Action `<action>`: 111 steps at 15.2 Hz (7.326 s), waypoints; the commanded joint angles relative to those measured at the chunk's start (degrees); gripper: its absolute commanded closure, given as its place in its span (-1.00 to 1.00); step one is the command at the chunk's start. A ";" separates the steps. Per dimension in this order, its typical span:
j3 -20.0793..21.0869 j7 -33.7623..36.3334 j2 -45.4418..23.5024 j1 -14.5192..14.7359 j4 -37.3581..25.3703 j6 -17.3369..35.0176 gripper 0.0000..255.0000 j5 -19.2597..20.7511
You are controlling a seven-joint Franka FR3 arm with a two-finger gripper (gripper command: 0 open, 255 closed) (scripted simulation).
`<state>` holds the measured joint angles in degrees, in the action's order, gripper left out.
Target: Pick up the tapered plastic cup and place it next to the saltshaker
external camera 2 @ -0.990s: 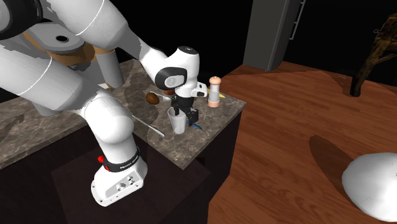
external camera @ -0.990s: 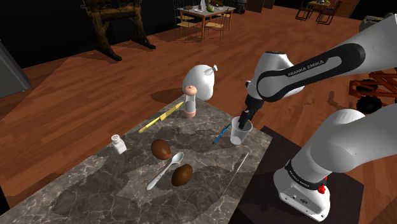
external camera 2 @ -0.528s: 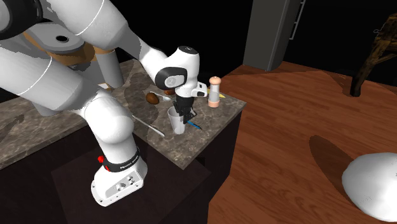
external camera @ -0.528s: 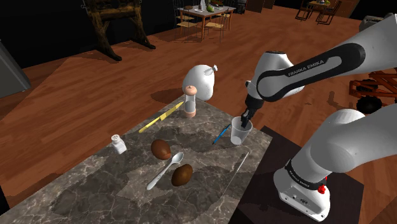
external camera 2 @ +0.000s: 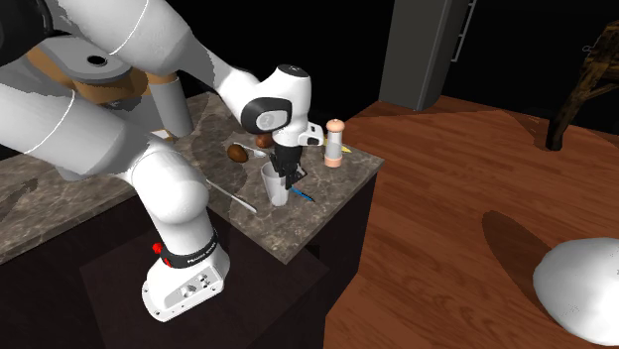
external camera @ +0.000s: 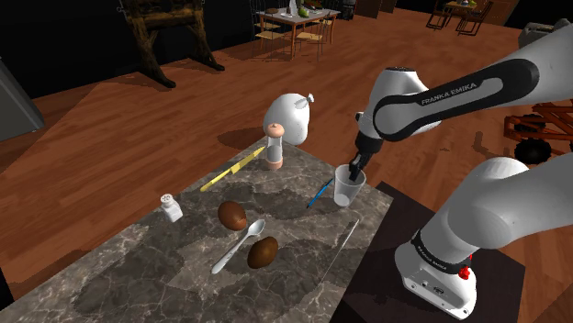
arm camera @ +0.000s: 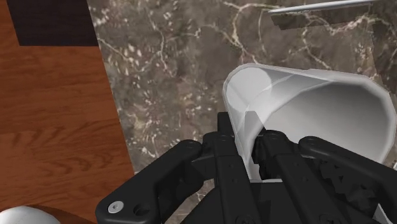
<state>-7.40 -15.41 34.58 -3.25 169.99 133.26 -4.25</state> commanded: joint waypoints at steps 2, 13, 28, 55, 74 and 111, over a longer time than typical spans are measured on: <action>0.35 0.58 2.50 -0.28 -1.08 -3.60 1.00 0.29; 1.15 2.08 8.89 -0.80 -6.45 -15.29 1.00 0.83; 1.82 3.57 12.60 -0.79 -16.11 -28.59 1.00 0.90; 22.68 27.71 -16.20 8.77 -42.13 -22.12 1.00 -8.90; 31.94 51.94 -57.43 19.80 -89.58 -27.96 1.00 7.05; 29.74 54.35 -71.64 23.42 -84.68 -9.44 1.00 12.18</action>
<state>22.44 38.89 -36.59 20.07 85.24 123.23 7.78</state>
